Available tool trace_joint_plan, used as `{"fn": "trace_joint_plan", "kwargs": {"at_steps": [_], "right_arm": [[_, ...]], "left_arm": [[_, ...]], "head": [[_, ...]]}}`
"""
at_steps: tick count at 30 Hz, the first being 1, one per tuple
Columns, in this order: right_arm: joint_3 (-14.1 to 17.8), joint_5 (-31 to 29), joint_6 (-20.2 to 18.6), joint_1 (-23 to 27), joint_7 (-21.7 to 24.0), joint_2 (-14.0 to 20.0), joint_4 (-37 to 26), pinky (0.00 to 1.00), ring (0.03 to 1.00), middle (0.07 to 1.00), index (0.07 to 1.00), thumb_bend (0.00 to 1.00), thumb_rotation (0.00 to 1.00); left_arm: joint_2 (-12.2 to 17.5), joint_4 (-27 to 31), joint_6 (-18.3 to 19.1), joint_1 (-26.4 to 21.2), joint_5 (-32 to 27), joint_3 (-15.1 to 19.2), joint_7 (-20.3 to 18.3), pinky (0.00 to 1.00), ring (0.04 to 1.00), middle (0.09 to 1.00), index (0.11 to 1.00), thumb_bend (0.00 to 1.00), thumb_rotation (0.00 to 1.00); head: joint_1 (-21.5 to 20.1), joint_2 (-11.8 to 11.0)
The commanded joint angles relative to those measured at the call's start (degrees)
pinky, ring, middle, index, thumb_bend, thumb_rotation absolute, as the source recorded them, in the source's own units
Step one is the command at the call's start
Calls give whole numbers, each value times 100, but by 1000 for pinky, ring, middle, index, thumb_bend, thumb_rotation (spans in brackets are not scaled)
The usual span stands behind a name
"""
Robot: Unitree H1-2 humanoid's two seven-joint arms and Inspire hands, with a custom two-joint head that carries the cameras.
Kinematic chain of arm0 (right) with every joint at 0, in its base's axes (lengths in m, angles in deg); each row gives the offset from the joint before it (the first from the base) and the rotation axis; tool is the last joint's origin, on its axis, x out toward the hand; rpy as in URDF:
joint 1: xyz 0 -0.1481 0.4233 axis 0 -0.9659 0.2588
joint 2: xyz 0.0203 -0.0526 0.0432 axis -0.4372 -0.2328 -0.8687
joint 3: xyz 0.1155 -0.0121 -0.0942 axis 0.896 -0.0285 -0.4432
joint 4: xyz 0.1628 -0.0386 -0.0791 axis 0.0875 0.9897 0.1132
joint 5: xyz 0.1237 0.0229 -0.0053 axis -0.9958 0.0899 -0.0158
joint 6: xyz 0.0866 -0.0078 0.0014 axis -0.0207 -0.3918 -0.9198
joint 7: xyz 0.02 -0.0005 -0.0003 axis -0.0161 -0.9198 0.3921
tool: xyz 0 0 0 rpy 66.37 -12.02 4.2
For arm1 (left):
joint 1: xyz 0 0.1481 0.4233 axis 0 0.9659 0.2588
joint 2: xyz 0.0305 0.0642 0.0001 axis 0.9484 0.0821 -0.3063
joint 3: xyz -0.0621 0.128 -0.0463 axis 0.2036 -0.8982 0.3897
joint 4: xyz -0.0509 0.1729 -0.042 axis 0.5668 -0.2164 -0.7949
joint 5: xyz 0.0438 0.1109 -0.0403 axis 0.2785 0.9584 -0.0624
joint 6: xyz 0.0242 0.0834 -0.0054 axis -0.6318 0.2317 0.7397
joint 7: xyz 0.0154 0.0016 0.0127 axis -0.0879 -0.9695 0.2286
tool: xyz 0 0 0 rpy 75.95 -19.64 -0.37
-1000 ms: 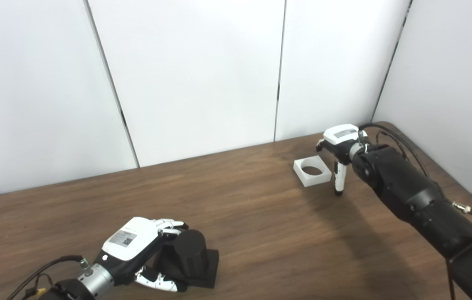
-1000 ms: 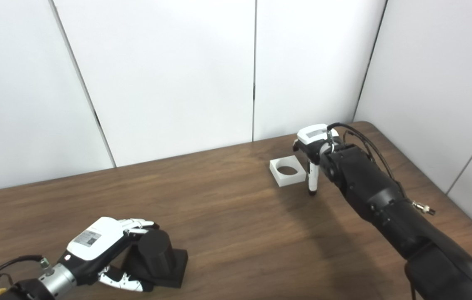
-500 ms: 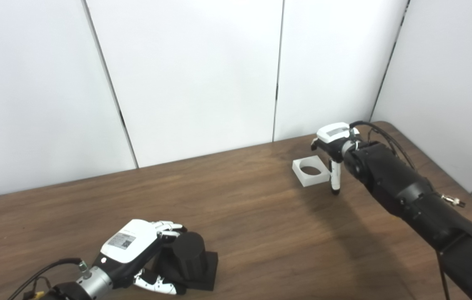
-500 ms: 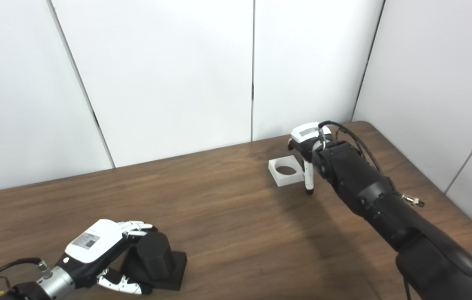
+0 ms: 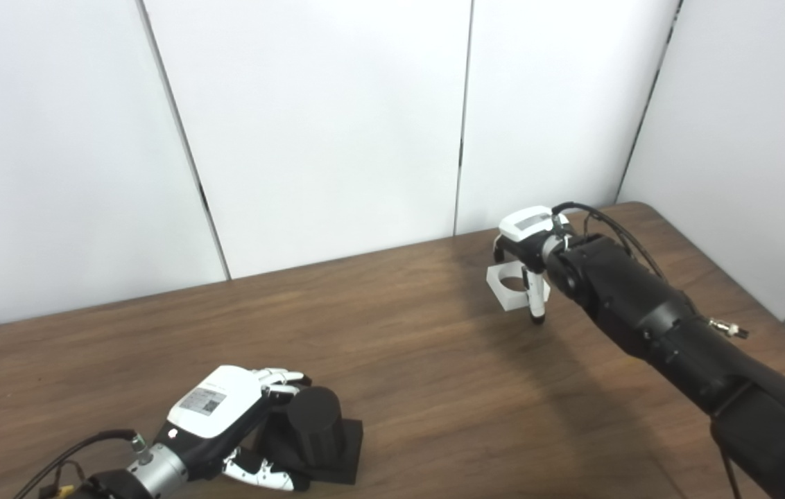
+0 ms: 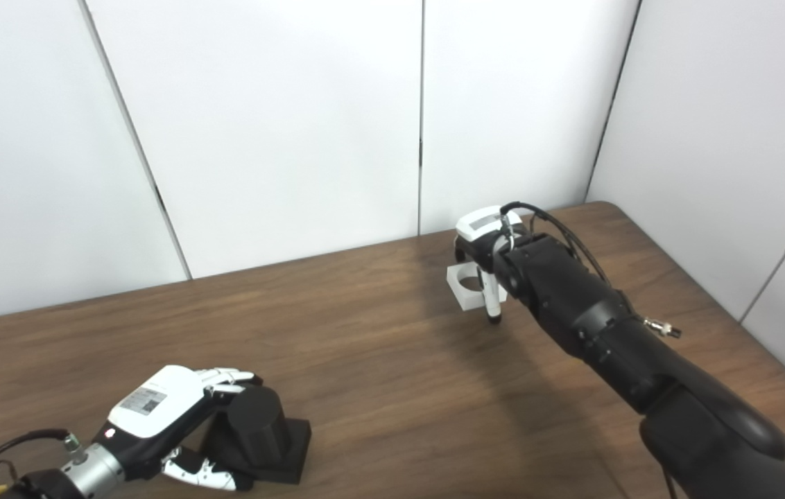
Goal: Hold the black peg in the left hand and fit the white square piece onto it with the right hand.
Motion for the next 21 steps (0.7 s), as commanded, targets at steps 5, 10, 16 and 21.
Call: {"fn": "trace_joint_plan", "kwargs": {"at_steps": [5,10,16,21], "right_arm": [[-145,-109,232,305,4,-118,-113,853,906,891,745,863,202],[-138,-112,188,306,-53,-158,9,834,895,859,663,820,221],[-74,-133,113,262,-98,-125,99,810,881,851,628,810,207],[-78,-123,123,253,-121,-58,209,796,875,852,615,814,208]], "left_arm": [[219,-228,-18,290,415,-245,-518,770,853,848,490,524,62],[232,-208,-8,305,400,-228,-520,778,857,852,491,524,62],[245,-193,-16,305,396,-229,-536,774,854,851,490,524,62],[253,-217,-57,298,387,-229,-514,771,854,850,490,524,62]], "head": [[29,55],[26,75],[18,90],[22,97]]}}
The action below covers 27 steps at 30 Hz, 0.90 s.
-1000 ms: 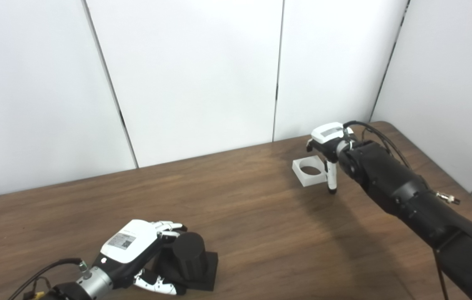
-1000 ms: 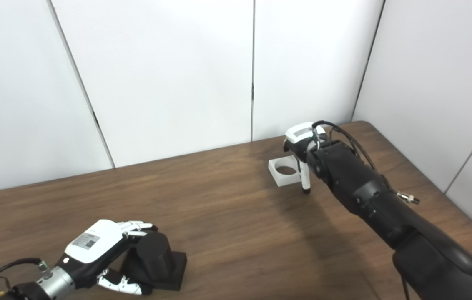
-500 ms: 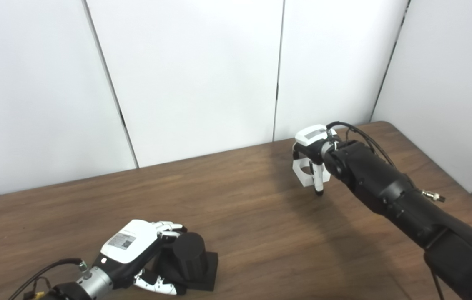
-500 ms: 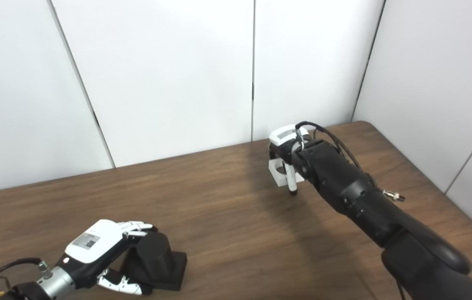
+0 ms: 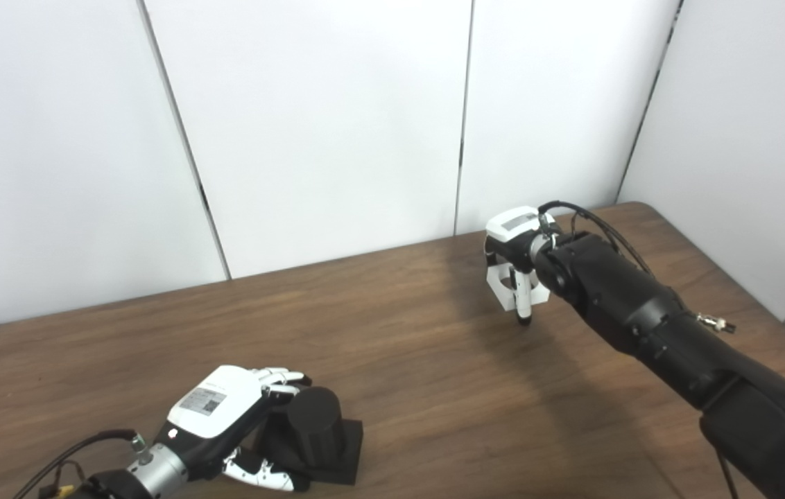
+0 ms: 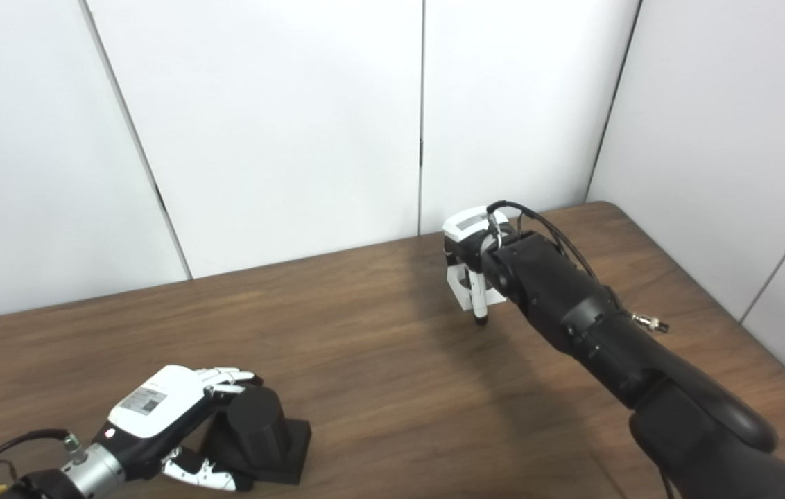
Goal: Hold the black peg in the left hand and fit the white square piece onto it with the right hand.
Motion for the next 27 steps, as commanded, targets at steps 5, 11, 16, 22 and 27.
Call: {"fn": "trace_joint_plan", "kwargs": {"at_steps": [5,11,16,22,27], "right_arm": [[-40,-11,-3,134,-13,72,85,771,875,861,665,826,221],[-44,60,-116,112,20,121,83,782,881,870,711,850,228],[-9,57,-210,65,61,170,15,788,889,875,747,860,225],[26,32,-288,-10,131,238,-94,787,889,877,755,862,217],[54,2,-306,-31,122,249,-100,791,889,876,751,862,221]], "left_arm": [[273,-220,-65,314,370,-204,-478,768,850,849,490,524,62],[295,-186,-84,310,316,-161,-510,765,847,847,490,524,61],[304,-157,-40,304,334,-148,-589,774,857,852,490,524,61],[315,-144,-61,310,336,-120,-582,768,854,850,490,524,61],[325,-126,-69,305,340,-117,-617,764,855,850,490,524,61]], "head": [[-22,5],[-37,28],[-34,47],[-46,68],[-43,78]]}}
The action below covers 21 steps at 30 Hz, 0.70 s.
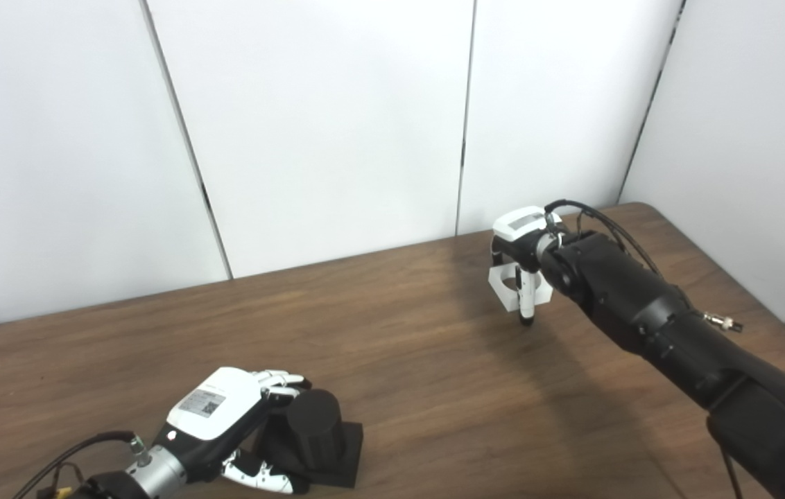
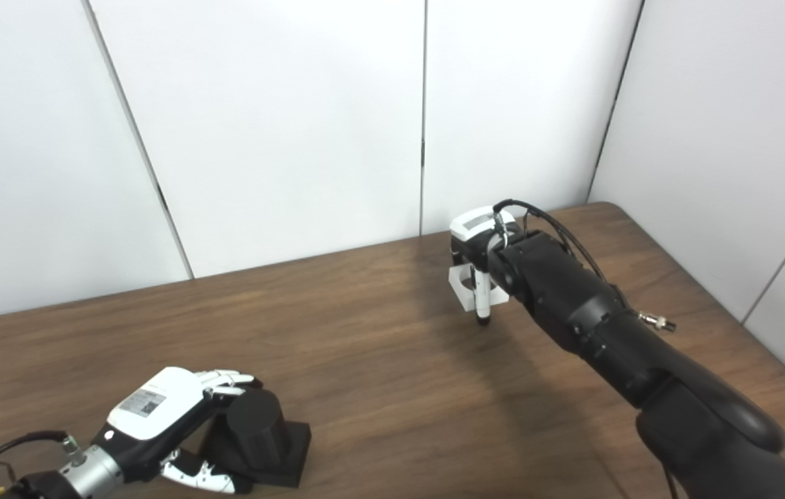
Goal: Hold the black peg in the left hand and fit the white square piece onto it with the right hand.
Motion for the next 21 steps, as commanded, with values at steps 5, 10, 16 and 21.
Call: {"fn": "trace_joint_plan", "kwargs": {"at_steps": [5,10,16,21], "right_arm": [[112,-41,-158,-47,5,143,-95,795,888,870,743,871,205],[161,-72,-205,-106,63,168,-166,803,894,872,744,860,201],[160,-103,-236,-148,54,201,-183,792,887,867,737,852,200],[164,-127,-251,-166,13,189,-142,781,876,864,726,850,197]], "left_arm": [[327,-142,-31,282,335,-183,-568,768,853,848,490,524,62],[338,-141,-56,306,365,-167,-520,763,849,847,490,524,62],[351,-115,-60,305,323,-155,-586,768,851,847,490,524,62],[358,-146,-85,305,351,-157,-567,773,850,849,490,524,62]], "head": [[-8,21],[-10,50],[-18,71],[-23,90]]}}
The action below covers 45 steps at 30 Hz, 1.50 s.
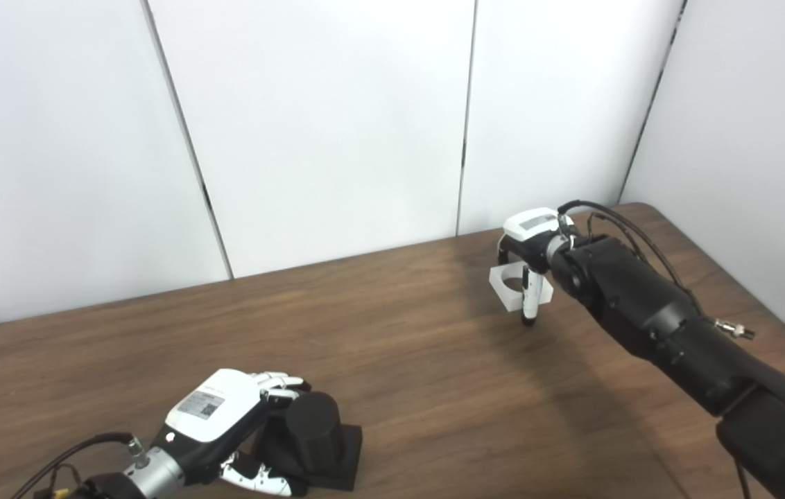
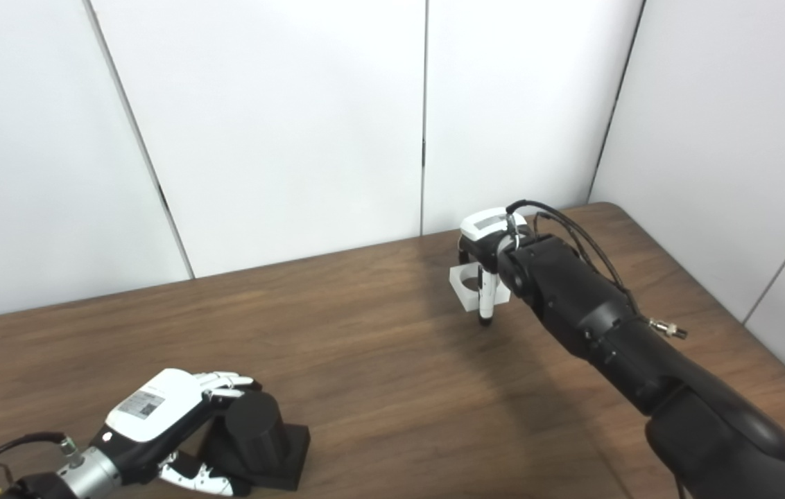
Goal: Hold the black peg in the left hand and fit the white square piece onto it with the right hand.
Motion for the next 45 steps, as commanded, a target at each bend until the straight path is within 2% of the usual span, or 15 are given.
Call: {"fn": "trace_joint_plan", "kwargs": {"at_steps": [1,9,15,16,17,19,26,32,39,42,45], "right_arm": [[17,-22,-57,-3,17,127,14,780,877,864,725,851,194],[16,-70,-38,-17,26,151,23,770,874,860,724,846,193],[-23,-85,5,-21,18,171,46,756,862,837,639,810,212],[-26,-88,7,-19,14,170,54,759,860,829,552,641,176],[-27,-92,7,-18,8,168,60,760,859,827,522,584,163],[-51,-81,0,-8,27,175,61,760,843,784,499,539,153],[-180,16,-25,24,177,222,30,774,827,752,488,519,148],[-162,-24,-17,-18,164,249,-53,773,819,753,488,520,150],[131,-354,162,-138,-210,245,-207,730,784,710,489,522,148],[345,-605,300,-202,-396,239,-346,768,826,741,487,521,145],[704,-1103,372,-271,-468,159,-507,814,832,736,481,521,134]], "left_arm": [[332,-183,-35,287,352,-184,-518,772,849,848,490,524,62],[327,-129,1,298,340,-172,-574,780,855,851,490,524,63],[321,-150,-11,295,368,-174,-552,771,851,848,490,524,64],[322,-142,0,294,364,-174,-567,776,853,849,490,524,64],[320,-141,-4,295,357,-168,-557,777,854,849,490,524,64],[324,-128,6,296,352,-163,-567,777,851,847,490,524,64],[335,-109,18,298,351,-164,-611,782,862,854,491,524,64],[334,-70,50,300,361,-161,-674,784,861,856,491,524,64],[318,-59,28,310,373,-131,-631,772,852,851,490,524,63],[305,-79,41,310,376,-119,-620,775,854,853,491,524,63],[280,-106,29,320,381,-94,-564,774,851,856,490,524,63]], "head": [[-15,11],[-20,33],[-16,38],[-7,45],[-7,52],[-7,49],[-21,67],[-21,67],[25,107],[64,108],[115,111]]}}
